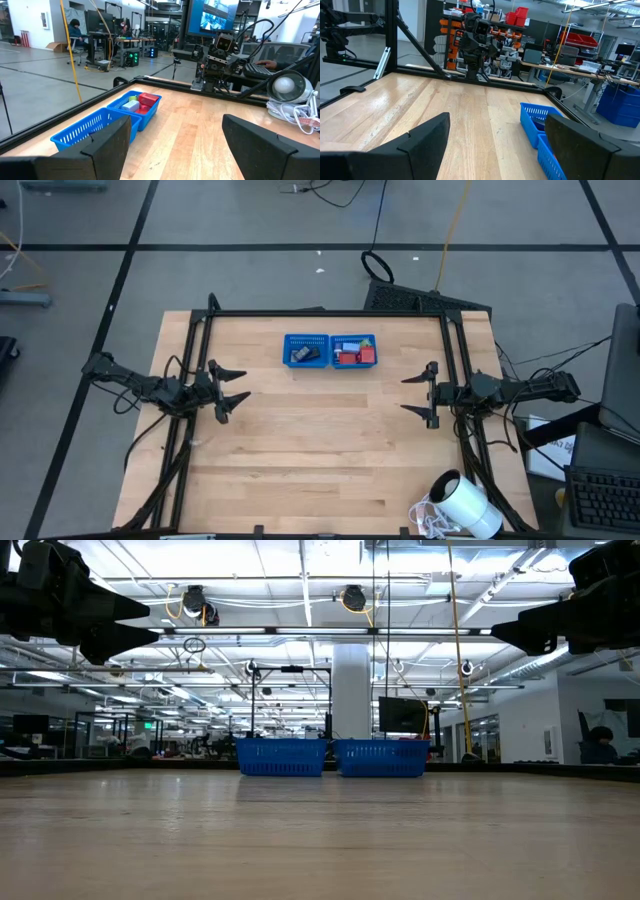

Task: Pick & Place Office items
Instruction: Return to Home Position

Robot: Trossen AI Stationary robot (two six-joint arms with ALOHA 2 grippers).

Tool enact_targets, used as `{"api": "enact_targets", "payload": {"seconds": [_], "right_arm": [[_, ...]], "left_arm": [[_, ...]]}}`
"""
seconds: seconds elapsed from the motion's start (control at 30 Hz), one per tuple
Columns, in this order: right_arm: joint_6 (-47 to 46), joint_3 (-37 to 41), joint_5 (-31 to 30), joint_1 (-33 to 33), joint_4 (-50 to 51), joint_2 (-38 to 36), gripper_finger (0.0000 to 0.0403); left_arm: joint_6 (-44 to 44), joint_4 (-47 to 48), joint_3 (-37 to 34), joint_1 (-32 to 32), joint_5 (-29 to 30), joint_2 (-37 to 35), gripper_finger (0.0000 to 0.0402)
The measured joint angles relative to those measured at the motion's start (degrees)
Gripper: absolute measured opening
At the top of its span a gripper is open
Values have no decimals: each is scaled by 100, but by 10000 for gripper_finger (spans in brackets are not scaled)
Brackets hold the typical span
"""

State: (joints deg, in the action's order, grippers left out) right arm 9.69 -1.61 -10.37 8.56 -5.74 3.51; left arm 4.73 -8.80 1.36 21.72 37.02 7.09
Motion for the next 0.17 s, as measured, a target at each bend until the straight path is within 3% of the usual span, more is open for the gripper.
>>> {"api": "enact_targets", "payload": {"seconds": [0.17], "right_arm": [[0, 0, 0, 0, 0, 0, 313]], "left_arm": [[0, 0, -2, 0, 0, 2, 310]]}}
